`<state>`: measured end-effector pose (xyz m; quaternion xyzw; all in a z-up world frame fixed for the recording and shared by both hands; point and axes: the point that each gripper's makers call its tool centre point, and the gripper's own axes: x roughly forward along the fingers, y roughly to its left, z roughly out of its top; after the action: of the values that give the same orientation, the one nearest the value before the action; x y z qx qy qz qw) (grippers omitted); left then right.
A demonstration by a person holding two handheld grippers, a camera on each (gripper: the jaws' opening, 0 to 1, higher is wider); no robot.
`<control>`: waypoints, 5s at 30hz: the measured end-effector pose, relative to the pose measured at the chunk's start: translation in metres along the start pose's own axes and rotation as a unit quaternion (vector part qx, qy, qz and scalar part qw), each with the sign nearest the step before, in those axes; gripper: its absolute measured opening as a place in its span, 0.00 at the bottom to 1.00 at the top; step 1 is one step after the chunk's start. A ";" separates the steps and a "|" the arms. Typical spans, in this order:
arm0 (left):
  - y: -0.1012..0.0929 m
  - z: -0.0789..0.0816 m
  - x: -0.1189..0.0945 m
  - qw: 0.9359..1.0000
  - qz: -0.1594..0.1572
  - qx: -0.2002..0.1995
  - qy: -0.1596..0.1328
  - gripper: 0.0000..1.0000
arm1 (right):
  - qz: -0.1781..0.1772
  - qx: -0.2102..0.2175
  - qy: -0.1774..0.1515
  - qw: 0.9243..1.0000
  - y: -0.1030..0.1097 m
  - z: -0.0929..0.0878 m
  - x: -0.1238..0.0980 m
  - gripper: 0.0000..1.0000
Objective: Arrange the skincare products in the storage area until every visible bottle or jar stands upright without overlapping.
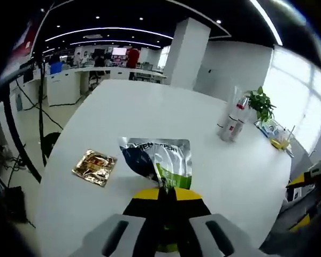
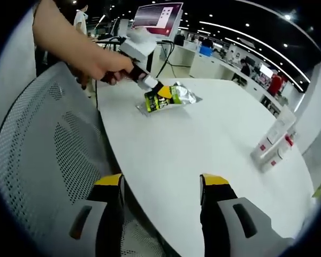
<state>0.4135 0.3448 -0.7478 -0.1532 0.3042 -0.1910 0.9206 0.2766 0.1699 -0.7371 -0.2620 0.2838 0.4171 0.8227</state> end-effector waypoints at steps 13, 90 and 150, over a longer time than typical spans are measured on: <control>-0.086 0.021 -0.091 0.980 -0.161 -0.092 -0.077 0.04 | 0.035 0.117 -0.078 0.989 0.004 0.044 -0.019 0.45; -0.180 -0.021 -0.172 0.927 -0.368 -0.072 0.005 0.18 | 0.428 0.424 -0.191 0.775 0.061 0.129 -0.087 0.04; -0.143 0.012 -0.170 0.895 -0.359 -0.264 -0.037 0.04 | 0.369 0.538 -0.232 0.721 0.052 0.161 -0.058 0.00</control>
<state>0.2577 0.2968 -0.5963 -0.4964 0.2335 -0.4151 0.7258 0.2446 0.2729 -0.5939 0.4552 0.3348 0.5124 0.6466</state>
